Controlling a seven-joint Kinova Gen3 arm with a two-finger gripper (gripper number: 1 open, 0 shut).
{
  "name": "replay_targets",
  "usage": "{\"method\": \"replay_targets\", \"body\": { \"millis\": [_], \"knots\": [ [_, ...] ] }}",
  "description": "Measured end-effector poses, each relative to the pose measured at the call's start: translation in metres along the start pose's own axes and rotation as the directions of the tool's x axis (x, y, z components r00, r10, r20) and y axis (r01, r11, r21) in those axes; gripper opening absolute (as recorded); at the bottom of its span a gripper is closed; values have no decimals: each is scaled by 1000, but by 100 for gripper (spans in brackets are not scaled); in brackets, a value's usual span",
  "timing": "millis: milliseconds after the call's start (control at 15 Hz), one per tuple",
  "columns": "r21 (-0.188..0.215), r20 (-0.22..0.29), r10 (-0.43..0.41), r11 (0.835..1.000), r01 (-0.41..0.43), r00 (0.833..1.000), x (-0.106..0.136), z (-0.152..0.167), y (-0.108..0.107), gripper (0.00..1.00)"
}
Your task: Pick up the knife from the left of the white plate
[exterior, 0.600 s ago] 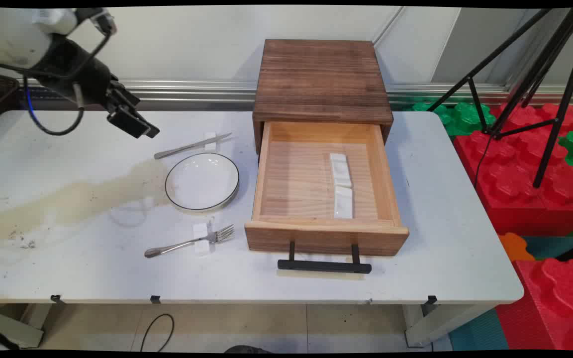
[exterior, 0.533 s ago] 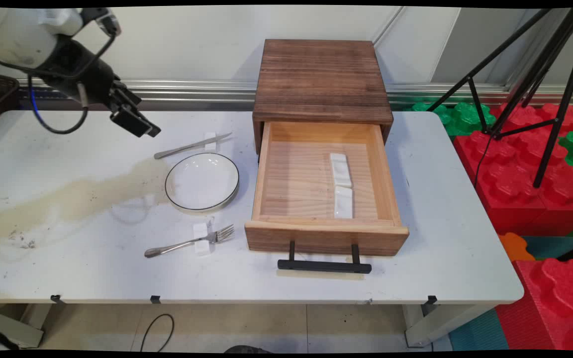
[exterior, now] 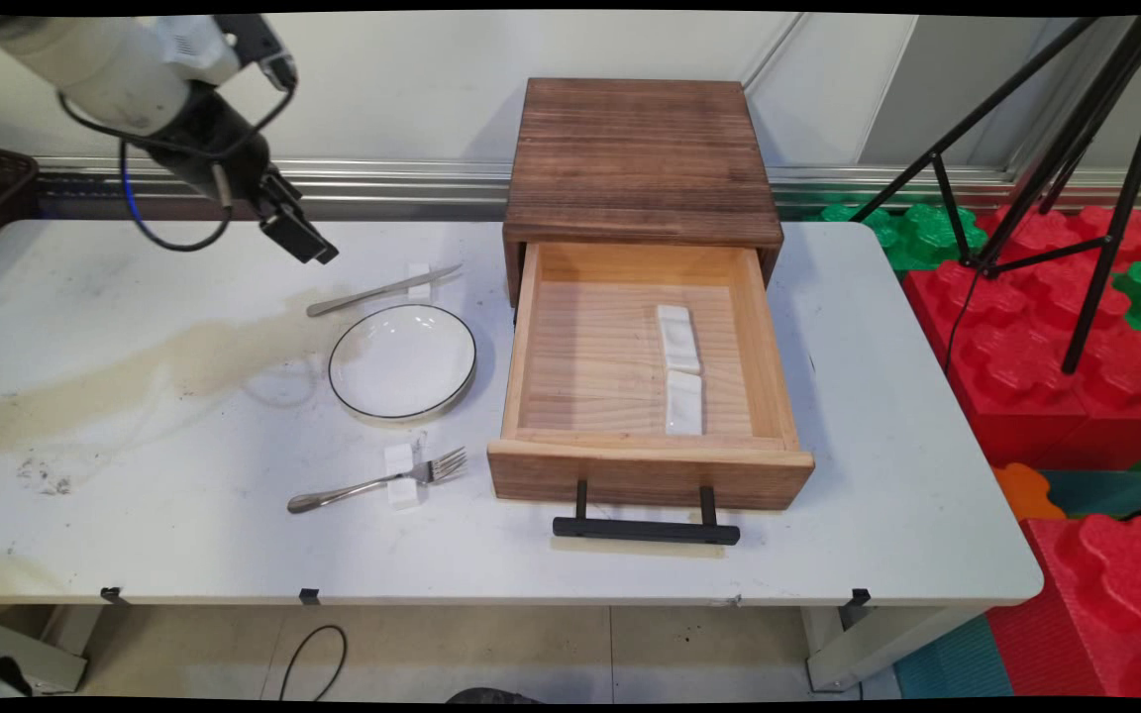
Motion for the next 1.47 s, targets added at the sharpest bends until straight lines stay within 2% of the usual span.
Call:
{"method": "replay_targets", "body": {
  "millis": [267,600,933,1133,1467],
  "knots": [
    [8,39,22,1000,-22,999,16,34,-19,100],
    [-3,102,45,999,-45,994,29,78,-39,100],
    [-18,142,73,997,-71,987,40,114,-57,100],
    [-37,164,97,995,-92,982,45,138,-68,100],
    [-96,179,146,987,-130,973,53,169,-79,100]
  ]
}}
